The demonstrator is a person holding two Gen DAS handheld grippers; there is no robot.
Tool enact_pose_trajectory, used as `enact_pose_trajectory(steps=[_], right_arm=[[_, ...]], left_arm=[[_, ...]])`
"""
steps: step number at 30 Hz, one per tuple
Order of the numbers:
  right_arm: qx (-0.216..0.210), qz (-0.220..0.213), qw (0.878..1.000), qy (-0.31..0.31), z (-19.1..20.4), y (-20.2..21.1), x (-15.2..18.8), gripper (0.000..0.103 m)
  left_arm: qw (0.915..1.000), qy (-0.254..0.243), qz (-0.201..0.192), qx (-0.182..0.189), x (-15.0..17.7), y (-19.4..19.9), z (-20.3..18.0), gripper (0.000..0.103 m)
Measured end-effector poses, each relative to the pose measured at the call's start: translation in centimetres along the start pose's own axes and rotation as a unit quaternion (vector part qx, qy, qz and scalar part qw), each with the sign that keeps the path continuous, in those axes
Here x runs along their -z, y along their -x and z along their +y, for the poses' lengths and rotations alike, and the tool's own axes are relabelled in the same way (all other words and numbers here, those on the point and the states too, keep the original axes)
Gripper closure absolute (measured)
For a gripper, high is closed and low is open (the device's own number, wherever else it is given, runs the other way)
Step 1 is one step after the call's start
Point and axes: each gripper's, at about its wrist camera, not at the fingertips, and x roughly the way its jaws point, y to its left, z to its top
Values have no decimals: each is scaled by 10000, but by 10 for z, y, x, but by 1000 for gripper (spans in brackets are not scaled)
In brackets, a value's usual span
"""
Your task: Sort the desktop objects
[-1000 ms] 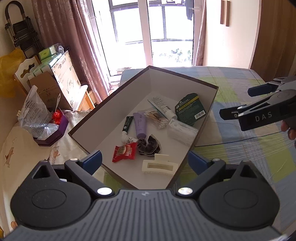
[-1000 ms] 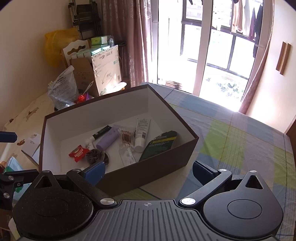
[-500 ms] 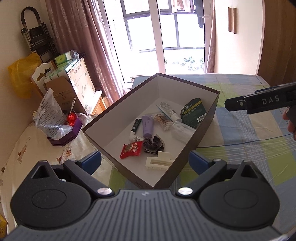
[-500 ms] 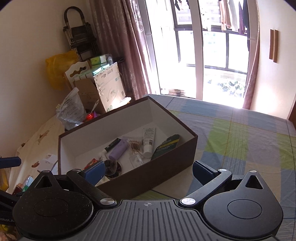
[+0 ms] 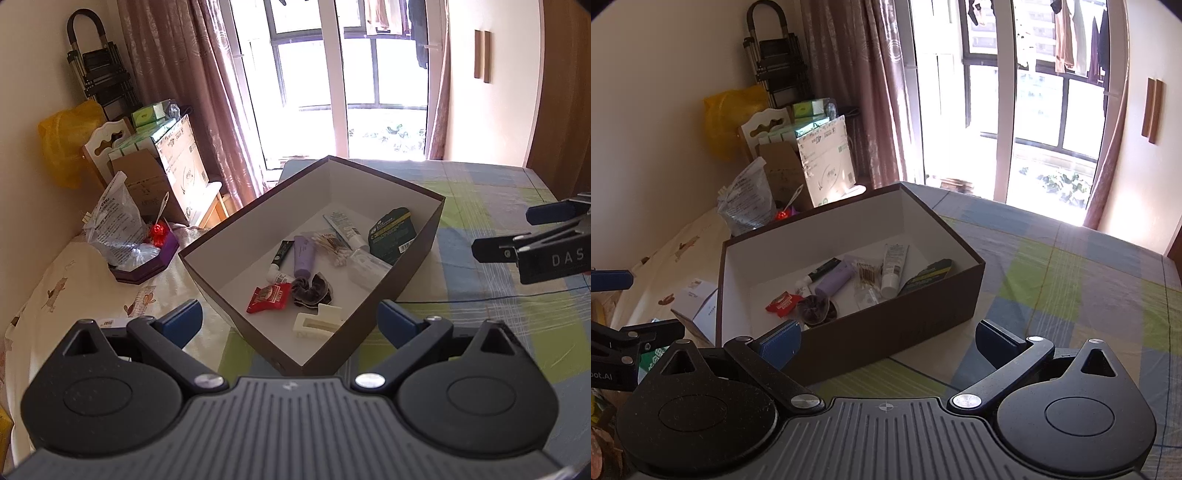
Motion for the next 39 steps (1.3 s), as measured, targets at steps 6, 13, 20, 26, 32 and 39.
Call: enact_pose_trajectory(steps=[6, 13, 20, 26, 32, 39], right_arm=[[-34, 44, 9999, 92, -4, 6, 7, 0], [-82, 115, 9997, 201, -8, 9, 13, 0], [-141, 183, 9993, 298, -11, 12, 21, 0], [-216, 230, 9987, 404, -14, 13, 26, 0], [-285, 267, 9979, 509, -14, 14, 29, 0], [-364, 287, 9972, 594, -13, 14, 33, 0]], left_arm=[[9999, 104, -18, -97, 0, 6, -3, 3], [9997, 182, -14, -164, 3, 11, -11, 3], [9994, 234, 26, -239, 9, 14, -20, 3], [9991, 258, 50, -321, 15, 17, -29, 3], [9987, 307, 86, -396, 21, 19, -34, 3], [9981, 346, 92, -496, 25, 21, -37, 3]])
